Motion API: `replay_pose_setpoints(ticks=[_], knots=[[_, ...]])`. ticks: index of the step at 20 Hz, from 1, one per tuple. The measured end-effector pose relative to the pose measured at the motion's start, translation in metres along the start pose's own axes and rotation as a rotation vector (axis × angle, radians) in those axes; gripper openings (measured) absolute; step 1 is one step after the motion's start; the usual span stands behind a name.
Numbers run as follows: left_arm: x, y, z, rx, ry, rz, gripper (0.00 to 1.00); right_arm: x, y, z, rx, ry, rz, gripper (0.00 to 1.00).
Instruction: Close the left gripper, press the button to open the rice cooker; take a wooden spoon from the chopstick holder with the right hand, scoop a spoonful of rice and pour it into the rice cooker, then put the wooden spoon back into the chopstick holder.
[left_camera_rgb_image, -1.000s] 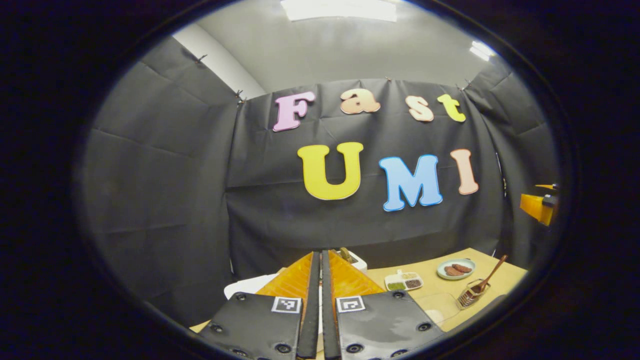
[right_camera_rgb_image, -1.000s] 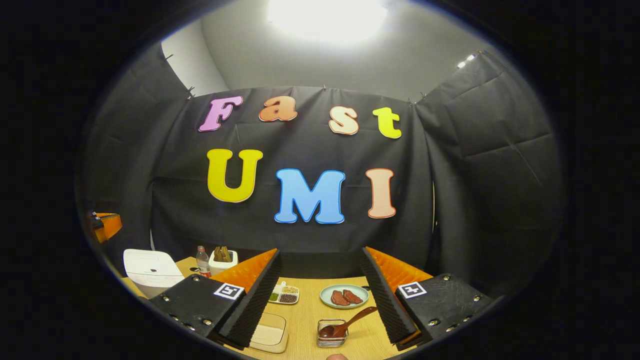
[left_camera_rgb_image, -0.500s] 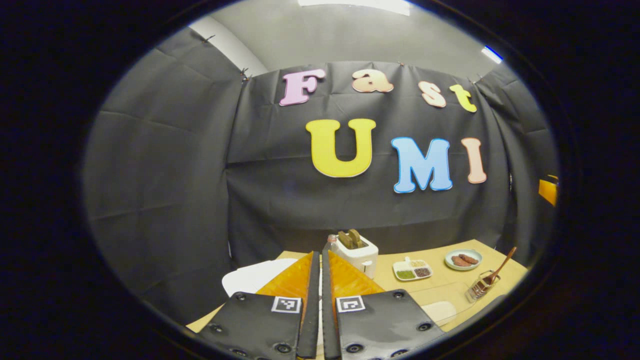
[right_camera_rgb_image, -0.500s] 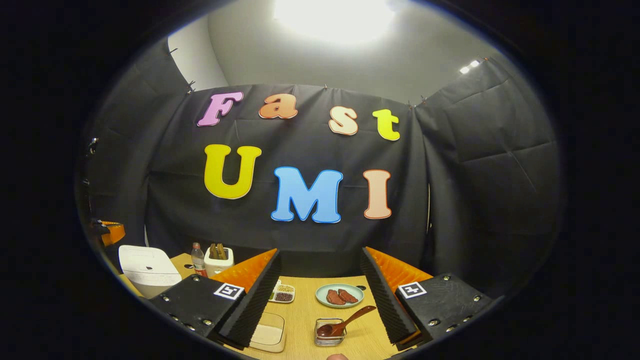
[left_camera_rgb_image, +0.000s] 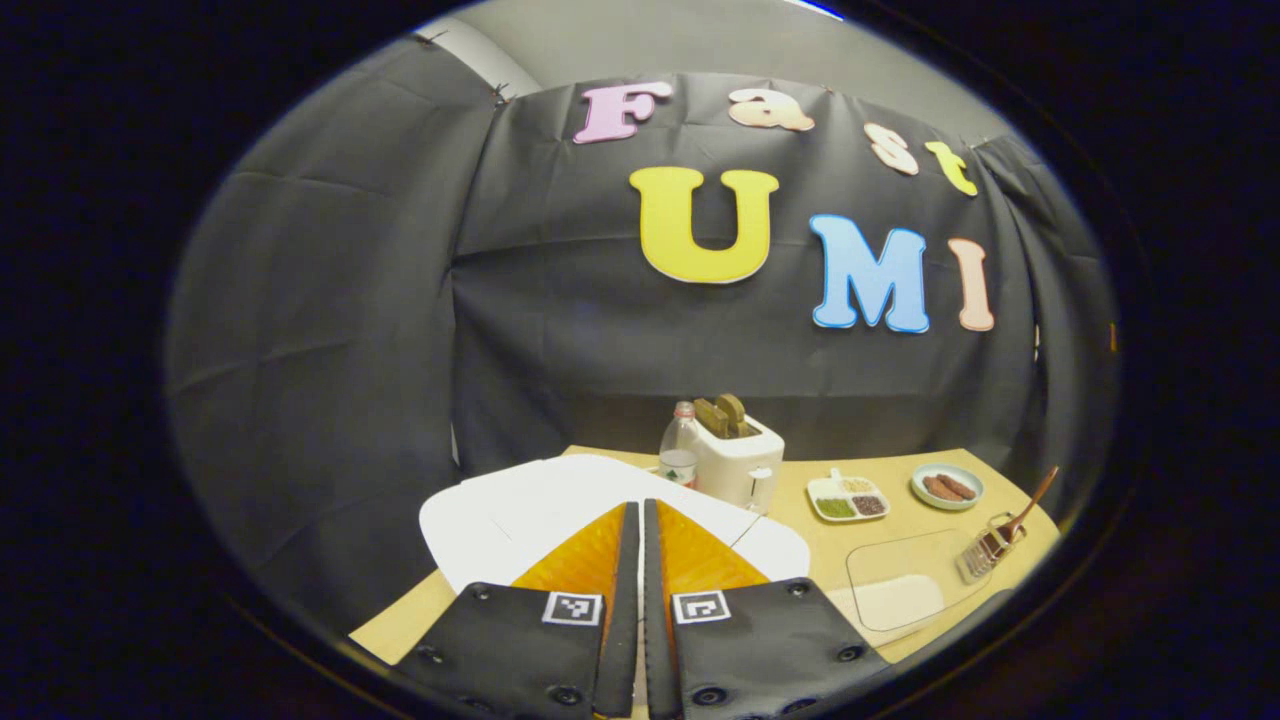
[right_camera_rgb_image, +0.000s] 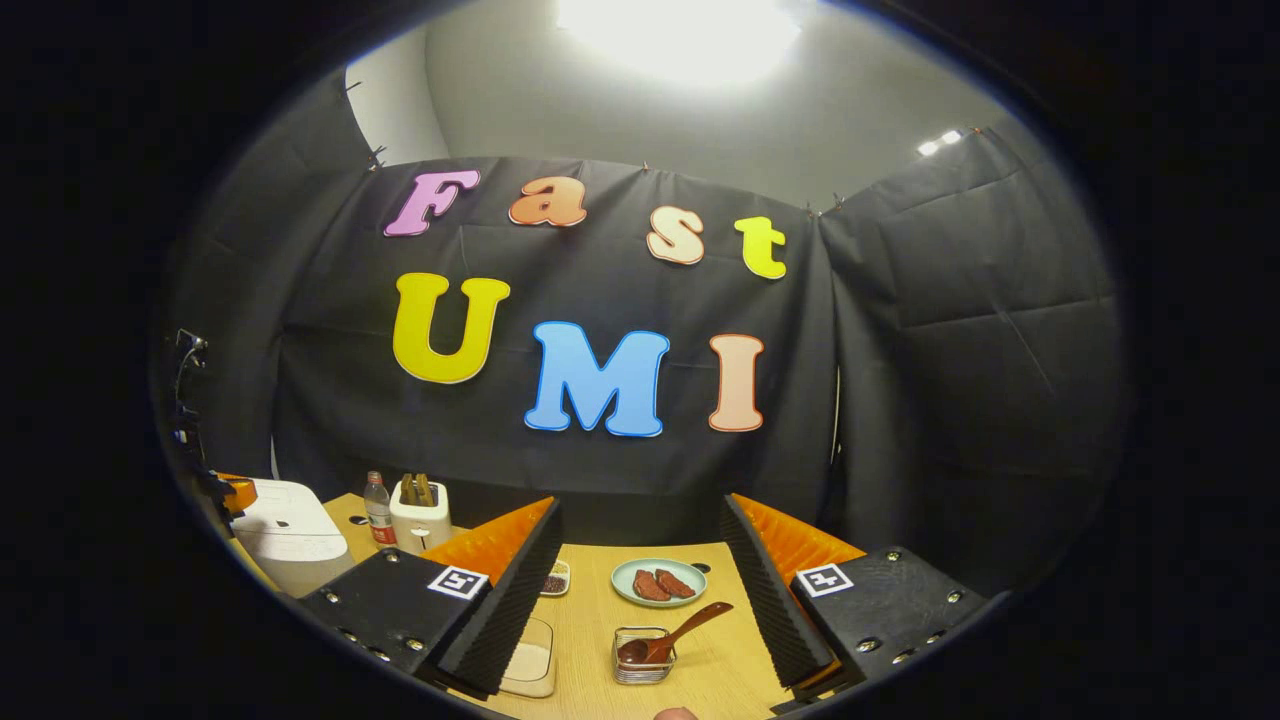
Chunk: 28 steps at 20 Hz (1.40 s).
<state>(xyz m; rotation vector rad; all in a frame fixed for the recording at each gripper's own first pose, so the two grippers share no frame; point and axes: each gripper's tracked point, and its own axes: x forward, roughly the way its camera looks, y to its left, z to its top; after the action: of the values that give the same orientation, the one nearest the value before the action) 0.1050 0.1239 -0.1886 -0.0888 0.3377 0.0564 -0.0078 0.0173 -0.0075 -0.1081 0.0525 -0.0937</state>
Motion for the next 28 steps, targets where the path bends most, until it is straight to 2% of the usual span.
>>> replay_pose_setpoints(ticks=[8,16,18,19,22,25,28], knots=[[0.021,-0.003,-0.044,-0.020,0.098,0.017,0.12,-0.003,-0.006,0.010,-0.016,-0.025,-0.011,0.96],[0.018,0.000,-0.034,-0.071,0.091,0.048,0.12,-0.002,-0.019,0.006,0.000,-0.022,-0.012,0.96],[0.019,0.003,-0.044,-0.092,0.130,0.062,0.10,-0.001,-0.023,0.003,0.014,-0.018,-0.008,0.96],[0.019,0.003,-0.044,-0.096,0.127,0.063,0.12,0.001,-0.024,0.003,0.020,-0.017,-0.007,0.96],[0.021,-0.001,-0.051,-0.045,0.164,0.053,0.12,0.002,-0.027,0.001,0.035,-0.016,0.000,0.96],[0.020,0.000,-0.034,0.041,0.127,0.062,0.12,0.003,-0.029,-0.002,0.030,-0.014,0.014,0.96],[0.008,0.006,0.016,0.048,0.006,0.107,0.12,0.005,-0.034,-0.002,0.021,-0.023,0.021,0.96]])
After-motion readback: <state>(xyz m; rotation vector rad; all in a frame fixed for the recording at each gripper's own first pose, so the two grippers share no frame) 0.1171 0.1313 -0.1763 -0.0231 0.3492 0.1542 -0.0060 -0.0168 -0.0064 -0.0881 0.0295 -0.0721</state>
